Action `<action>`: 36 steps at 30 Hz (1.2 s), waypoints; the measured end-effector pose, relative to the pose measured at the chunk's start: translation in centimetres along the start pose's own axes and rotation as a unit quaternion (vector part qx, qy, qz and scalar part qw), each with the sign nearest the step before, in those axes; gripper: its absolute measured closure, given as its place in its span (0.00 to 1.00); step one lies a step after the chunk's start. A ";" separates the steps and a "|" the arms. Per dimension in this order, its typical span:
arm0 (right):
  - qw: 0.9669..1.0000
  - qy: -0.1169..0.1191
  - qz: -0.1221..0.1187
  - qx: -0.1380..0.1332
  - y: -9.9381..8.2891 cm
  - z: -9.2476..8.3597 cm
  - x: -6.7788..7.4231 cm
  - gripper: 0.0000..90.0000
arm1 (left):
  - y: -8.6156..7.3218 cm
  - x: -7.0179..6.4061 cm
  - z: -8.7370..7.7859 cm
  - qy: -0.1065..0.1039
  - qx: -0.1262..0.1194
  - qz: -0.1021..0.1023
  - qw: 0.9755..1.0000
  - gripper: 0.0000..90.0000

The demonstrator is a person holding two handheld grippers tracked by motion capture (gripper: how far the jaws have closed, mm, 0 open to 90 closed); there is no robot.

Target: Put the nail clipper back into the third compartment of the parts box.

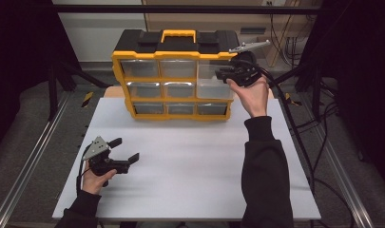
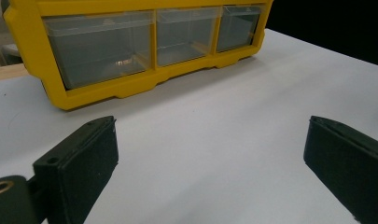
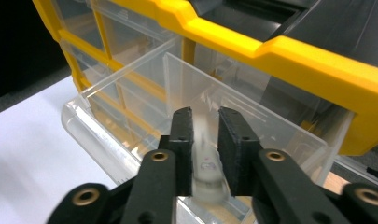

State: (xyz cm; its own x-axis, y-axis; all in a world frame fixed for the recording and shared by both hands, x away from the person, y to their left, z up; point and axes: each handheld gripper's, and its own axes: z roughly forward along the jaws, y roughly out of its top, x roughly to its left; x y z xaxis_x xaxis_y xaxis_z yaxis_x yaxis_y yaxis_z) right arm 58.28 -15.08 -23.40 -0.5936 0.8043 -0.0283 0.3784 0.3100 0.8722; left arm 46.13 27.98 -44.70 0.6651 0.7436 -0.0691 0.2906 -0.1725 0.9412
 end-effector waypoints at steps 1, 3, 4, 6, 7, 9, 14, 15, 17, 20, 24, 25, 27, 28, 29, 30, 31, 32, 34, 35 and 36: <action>1.000 0.000 0.000 0.000 0.0 0.0 0.0 0.81 | 0.0 0.0 0.0 0.000 0.000 0.000 1.000 0.03; 1.000 -0.006 -0.003 -0.023 0.1 -0.7 0.1 0.75 | 0.0 0.0 0.0 0.000 -0.001 -0.001 1.000 0.03; 0.999 -0.008 -0.003 -0.035 0.1 -1.1 0.2 0.70 | 0.0 0.0 0.0 0.000 -0.001 -0.001 1.000 0.03; 0.998 -0.010 -0.008 -0.056 0.1 -1.9 0.5 0.63 | 0.0 0.0 0.0 0.000 -0.001 -0.001 1.000 0.03; 0.998 -0.009 -0.009 -0.069 0.1 -2.4 0.6 0.56 | 0.0 0.0 0.0 -0.001 0.000 -0.001 1.000 0.03; 0.996 -0.013 -0.007 -0.090 -0.1 -3.1 0.9 0.43 | 0.0 -0.1 0.0 -0.002 0.000 0.001 1.000 0.03; 0.992 -0.010 -0.003 -0.129 -1.2 -5.0 1.9 0.18 | 0.0 0.0 0.0 -0.001 -0.001 0.001 1.000 0.03; 0.991 -0.012 -0.004 -0.130 -1.5 -5.3 2.1 0.14 | 0.0 0.0 0.0 0.000 -0.001 0.001 1.000 0.03; 0.991 -0.010 -0.004 -0.130 -1.8 -5.6 2.2 0.13 | 0.0 0.0 0.0 0.000 -0.001 0.001 1.000 0.03; 0.990 0.013 0.005 -0.141 -3.4 -6.7 2.6 0.09 | 0.0 0.0 0.0 -0.001 -0.001 0.001 1.000 0.03; 0.990 0.014 0.005 -0.140 -5.3 -7.1 3.0 0.06 | 0.0 0.0 0.0 -0.001 -0.001 0.000 1.000 0.03; 0.990 0.014 0.005 -0.137 -5.7 -7.1 3.1 0.05 | 0.0 0.0 -0.1 -0.001 -0.001 0.000 1.000 0.03; 0.991 0.013 0.004 -0.133 -6.1 -7.1 3.2 0.05 | 0.0 0.0 -0.1 -0.001 -0.001 0.000 1.000 0.03; 0.992 0.012 0.005 -0.127 -7.0 -7.0 3.3 0.05 | 0.0 0.0 -0.1 -0.001 -0.001 0.000 1.000 0.03; 0.992 0.012 0.005 -0.127 -7.0 -7.0 3.3 0.05 | 0.0 0.0 -0.1 -0.001 -0.001 0.000 1.000 0.03; 0.992 0.012 0.005 -0.126 -7.3 -7.0 3.4 0.05 | 0.0 0.0 0.0 0.000 0.000 0.001 1.000 0.03; 0.992 0.015 0.006 -0.124 -8.2 -6.8 3.5 0.04 | 0.0 0.0 0.0 -0.001 0.000 0.001 1.000 0.03; 0.992 0.015 0.008 -0.122 -8.6 -6.7 3.6 0.04 | 0.0 0.0 0.0 -0.001 0.000 0.002 1.000 0.03; 0.993 0.018 0.009 -0.120 -9.4 -6.5 3.8 0.04 | 0.0 0.0 0.0 -0.001 -0.001 0.000 1.000 0.03; 0.993 0.018 0.009 -0.118 -9.7 -6.4 3.8 0.04 | 0.0 0.0 0.0 -0.001 -0.001 0.000 1.000 0.03; 0.993 0.020 0.009 -0.116 -10.2 -6.3 3.9 0.04 | 0.0 0.0 -0.1 -0.001 0.000 0.002 1.000 0.03</action>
State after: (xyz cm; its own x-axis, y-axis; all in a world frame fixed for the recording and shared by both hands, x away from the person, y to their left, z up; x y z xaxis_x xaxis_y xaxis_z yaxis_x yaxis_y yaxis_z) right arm 47.66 -18.27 -29.32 -0.6170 0.7870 0.0043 0.2179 0.1656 0.9618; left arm 46.09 28.01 -44.66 0.6670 0.7422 -0.0660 0.2877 -0.1749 0.9416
